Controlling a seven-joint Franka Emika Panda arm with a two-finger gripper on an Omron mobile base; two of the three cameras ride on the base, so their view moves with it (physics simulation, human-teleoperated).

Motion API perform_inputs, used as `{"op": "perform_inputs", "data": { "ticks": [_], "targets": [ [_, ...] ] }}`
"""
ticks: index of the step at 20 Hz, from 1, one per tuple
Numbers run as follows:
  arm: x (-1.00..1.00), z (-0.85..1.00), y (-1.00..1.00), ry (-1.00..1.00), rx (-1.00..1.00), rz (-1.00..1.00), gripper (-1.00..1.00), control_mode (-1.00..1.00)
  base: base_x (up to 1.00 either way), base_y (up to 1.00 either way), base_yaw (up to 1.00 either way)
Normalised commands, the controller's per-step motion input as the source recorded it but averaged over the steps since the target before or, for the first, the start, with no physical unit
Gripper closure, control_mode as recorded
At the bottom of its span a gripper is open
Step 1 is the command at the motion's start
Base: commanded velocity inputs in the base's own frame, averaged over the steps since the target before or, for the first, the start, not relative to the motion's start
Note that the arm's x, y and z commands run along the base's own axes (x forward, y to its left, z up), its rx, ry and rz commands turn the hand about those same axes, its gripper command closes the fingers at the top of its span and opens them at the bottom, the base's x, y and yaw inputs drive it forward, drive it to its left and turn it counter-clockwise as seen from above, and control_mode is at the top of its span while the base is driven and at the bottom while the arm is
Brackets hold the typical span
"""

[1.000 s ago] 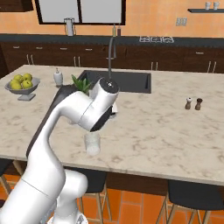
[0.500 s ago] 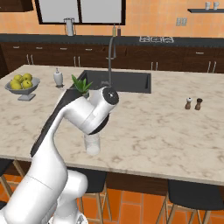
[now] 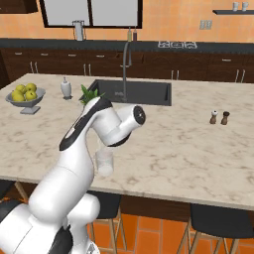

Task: Take a straw from the drawer in front and place it inside the glass cup on the dining counter.

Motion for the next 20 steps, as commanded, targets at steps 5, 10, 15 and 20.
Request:
{"op": "perform_inputs", "data": {
  "ticks": [5,10,15,20],
  "targets": [
    [0.47,-0.38,0.01,0.00,0.07,0.07,1.00,-1.00,0.00,0.00,0.00],
    [0.05,-0.27,0.00,-0.13,0.00,0.05,1.00,-1.00,0.00,0.00,0.00],
    [0.01,-0.16,0.07,-0.20,0.00,0.03,1.00,-1.00,0.00,0.00,0.00],
    [0.08,-0.08,0.20,-0.20,0.00,0.01,1.00,-1.00,0.00,0.00,0.00]
  ]
}}
